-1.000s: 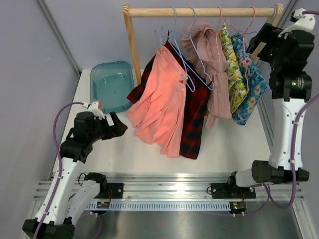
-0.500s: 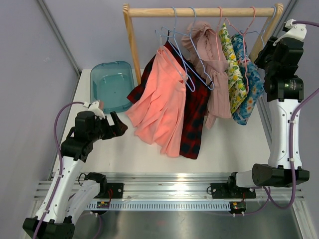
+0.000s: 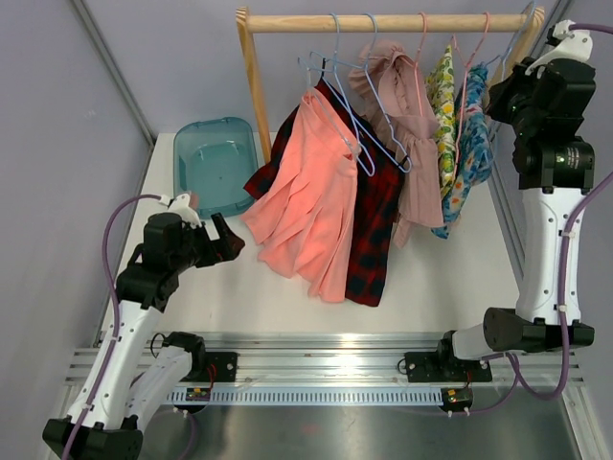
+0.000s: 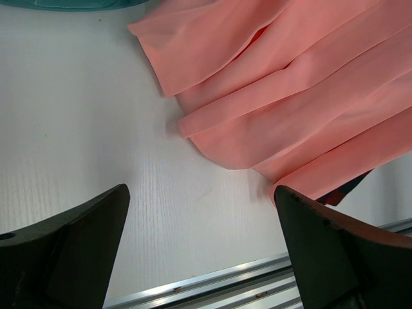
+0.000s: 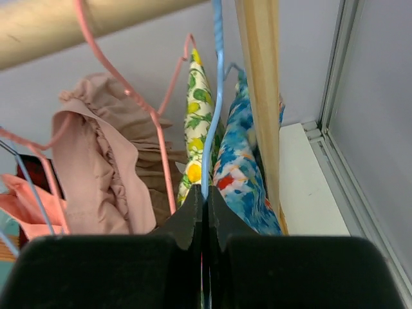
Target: Remove the skirt from the hanger
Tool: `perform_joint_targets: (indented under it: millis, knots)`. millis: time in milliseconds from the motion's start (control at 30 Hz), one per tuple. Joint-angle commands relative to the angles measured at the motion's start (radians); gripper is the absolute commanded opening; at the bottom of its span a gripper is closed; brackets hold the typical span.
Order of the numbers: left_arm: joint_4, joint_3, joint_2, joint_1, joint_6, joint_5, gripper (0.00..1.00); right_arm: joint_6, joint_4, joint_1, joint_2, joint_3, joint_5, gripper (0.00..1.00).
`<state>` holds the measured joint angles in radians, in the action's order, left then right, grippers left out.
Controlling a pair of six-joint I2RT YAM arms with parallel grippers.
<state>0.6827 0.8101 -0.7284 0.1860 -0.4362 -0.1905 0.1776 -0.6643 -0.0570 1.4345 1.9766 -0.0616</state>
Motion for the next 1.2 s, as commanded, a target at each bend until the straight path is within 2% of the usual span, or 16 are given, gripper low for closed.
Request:
perform_joint_targets:
  millis: [0, 67, 167, 300, 400, 433, 500, 533, 633, 733, 867, 1000, 1167]
  knots:
    - [-0.051, 0.078, -0.008, 0.020, 0.019, 0.039, 0.99, 0.023, 0.077, -0.017, -0.034, 0.168, 0.002, 0.00]
    - [-0.049, 0.170, -0.046, 0.052, 0.030, 0.071, 0.99, 0.016, 0.065, -0.015, -0.043, 0.237, -0.018, 0.00]
    - [-0.029, 0.302, -0.138, 0.105, 0.057, 0.114, 0.99, 0.011, 0.052, -0.015, -0.098, 0.243, -0.047, 0.00]
    - [-0.003, 0.611, -0.265, 0.199, 0.092, 0.134, 0.99, 0.039, 0.037, -0.017, -0.218, 0.110, -0.041, 0.00]
    - [-0.006, 0.747, -0.374, 0.335, 0.111, 0.120, 0.99, 0.052, 0.034, -0.017, -0.337, 0.015, -0.052, 0.00]
    - [-0.011, 0.826, -0.400, 0.445, 0.131, 0.125, 0.99, 0.059, 0.031, -0.015, -0.392, -0.040, -0.053, 0.00]
    - [-0.037, 0.889, -0.492, 0.571, 0.166, 0.149, 0.99, 0.077, 0.016, -0.015, -0.442, -0.100, -0.050, 0.00]
    - [-0.047, 0.938, -0.525, 0.693, 0.177, 0.172, 0.99, 0.079, 0.005, -0.015, -0.482, -0.114, -0.052, 0.00]
    - [-0.126, 0.980, -0.653, 0.888, 0.191, 0.215, 0.99, 0.089, -0.032, -0.015, -0.532, -0.148, -0.052, 0.00]
    - [-0.248, 0.985, -0.756, 1.022, 0.188, 0.244, 0.99, 0.089, -0.080, -0.017, -0.545, -0.140, -0.040, 0.00]
    - [-0.368, 1.037, -0.890, 1.110, 0.160, 0.226, 0.99, 0.085, -0.112, -0.015, -0.571, -0.145, -0.038, 0.00]
    - [-0.370, 1.158, -1.003, 1.152, 0.119, 0.135, 0.99, 0.091, -0.109, -0.015, -0.597, -0.170, -0.041, 0.00]
    - [-0.408, 1.149, -1.054, 1.198, 0.119, 0.114, 0.99, 0.105, -0.104, -0.015, -0.606, -0.185, -0.021, 0.00]
